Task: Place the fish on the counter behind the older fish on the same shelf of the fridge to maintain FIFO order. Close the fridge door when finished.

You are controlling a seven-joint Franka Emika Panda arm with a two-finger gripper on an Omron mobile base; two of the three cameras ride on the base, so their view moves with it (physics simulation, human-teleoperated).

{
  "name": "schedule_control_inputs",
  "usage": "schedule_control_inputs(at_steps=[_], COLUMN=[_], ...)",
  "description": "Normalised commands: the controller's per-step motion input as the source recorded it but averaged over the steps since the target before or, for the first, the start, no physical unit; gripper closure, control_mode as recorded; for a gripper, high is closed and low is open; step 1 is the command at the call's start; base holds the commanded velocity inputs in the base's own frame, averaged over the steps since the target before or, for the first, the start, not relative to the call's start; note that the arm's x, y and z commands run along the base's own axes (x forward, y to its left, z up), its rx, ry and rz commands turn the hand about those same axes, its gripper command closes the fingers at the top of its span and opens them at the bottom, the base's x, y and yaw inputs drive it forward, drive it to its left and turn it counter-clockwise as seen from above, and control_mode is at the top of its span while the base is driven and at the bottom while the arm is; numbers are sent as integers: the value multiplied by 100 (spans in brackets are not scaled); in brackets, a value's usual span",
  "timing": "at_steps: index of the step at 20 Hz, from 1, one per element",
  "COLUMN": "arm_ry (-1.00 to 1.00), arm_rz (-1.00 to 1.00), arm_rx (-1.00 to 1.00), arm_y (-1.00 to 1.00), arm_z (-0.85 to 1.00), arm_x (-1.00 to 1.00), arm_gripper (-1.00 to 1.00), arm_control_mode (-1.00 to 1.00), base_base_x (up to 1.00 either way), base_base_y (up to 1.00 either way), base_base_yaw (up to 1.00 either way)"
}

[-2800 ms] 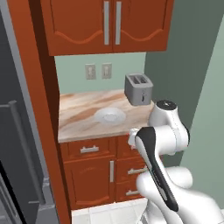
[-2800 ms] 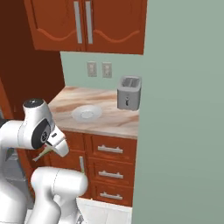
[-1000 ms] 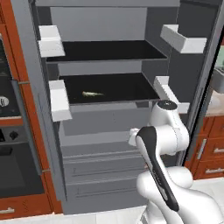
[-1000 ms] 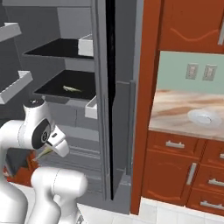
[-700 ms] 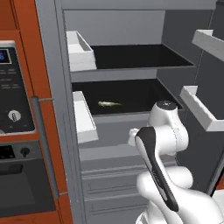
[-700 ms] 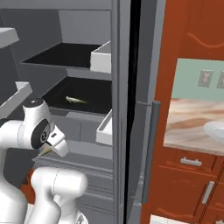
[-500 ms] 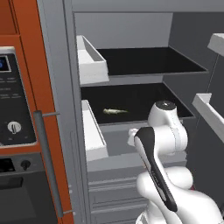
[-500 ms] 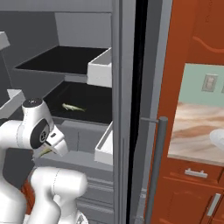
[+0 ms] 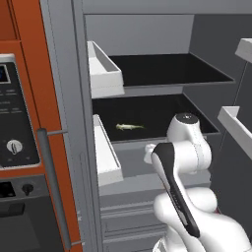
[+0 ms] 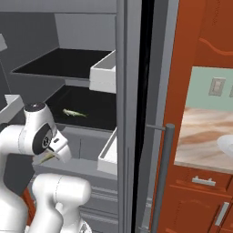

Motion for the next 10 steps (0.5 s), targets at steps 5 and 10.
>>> schedule_control_inputs(at_steps=[5,10], arm_ry=[-23,-25], arm_rz=[0,-2], arm_rx=[0,0], arm_y=[0,0], arm_z=[8,39], arm_x=[100,91], arm_gripper=[100,100], arm_control_mode=[-100,-100], base_base_x=[0,0], base_base_y=[0,0], base_base_yaw=[0,0])
